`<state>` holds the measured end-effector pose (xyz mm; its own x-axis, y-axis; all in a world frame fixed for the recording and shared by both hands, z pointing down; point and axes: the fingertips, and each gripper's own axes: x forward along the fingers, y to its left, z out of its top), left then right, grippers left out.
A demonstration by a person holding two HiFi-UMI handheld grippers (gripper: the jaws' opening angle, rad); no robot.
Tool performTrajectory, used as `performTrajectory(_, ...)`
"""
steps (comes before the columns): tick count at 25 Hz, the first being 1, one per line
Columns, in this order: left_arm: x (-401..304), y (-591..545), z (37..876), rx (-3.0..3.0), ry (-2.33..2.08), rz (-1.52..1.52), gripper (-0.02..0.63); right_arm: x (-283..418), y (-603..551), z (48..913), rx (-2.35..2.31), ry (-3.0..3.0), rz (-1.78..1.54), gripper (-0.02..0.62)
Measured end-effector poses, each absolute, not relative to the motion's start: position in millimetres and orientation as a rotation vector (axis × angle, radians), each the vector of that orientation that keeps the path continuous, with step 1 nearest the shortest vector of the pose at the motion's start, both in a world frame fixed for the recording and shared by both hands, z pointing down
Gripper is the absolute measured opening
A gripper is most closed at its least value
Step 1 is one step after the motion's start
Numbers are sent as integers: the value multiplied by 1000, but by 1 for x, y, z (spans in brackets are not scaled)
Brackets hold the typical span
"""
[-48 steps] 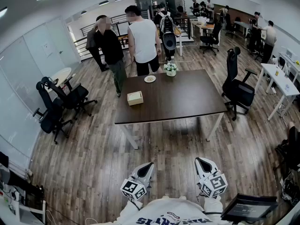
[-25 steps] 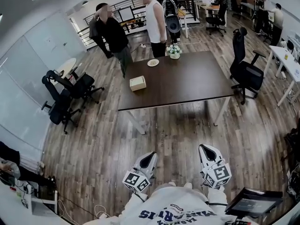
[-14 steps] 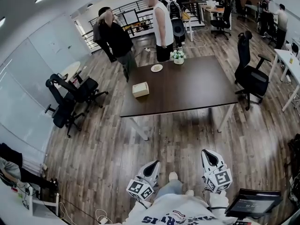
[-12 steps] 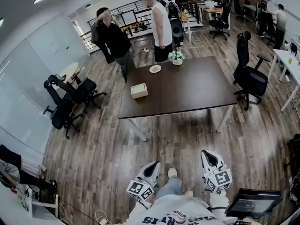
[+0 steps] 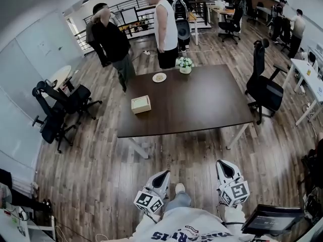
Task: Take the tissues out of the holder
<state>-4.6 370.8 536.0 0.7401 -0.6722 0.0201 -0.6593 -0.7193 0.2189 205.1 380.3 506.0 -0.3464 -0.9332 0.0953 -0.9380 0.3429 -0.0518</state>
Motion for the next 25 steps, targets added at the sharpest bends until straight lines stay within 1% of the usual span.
performTrajectory(5, -27, 298, 538, 2711, -1064, -95, -2, 179, 308, 493, 1737, -2553, 118, 8)
performTrajectory(11, -68, 220, 532, 2702, -1130, -123, -2, 128, 232, 480, 1633, -2608, 79, 8)
performTrajectory(15, -108, 177, 538, 2655, -1202, -131, -2, 85, 181, 479, 1542, -2645, 80, 8)
performTrajectory(20, -147, 144, 549, 2606, -1308, -115, -2, 40, 136, 488, 1397, -2699, 96, 8)
performTrajectory(25, -178, 122, 559, 2546, -1402, -119, -2, 12, 101, 495, 1323, -2733, 89, 8)
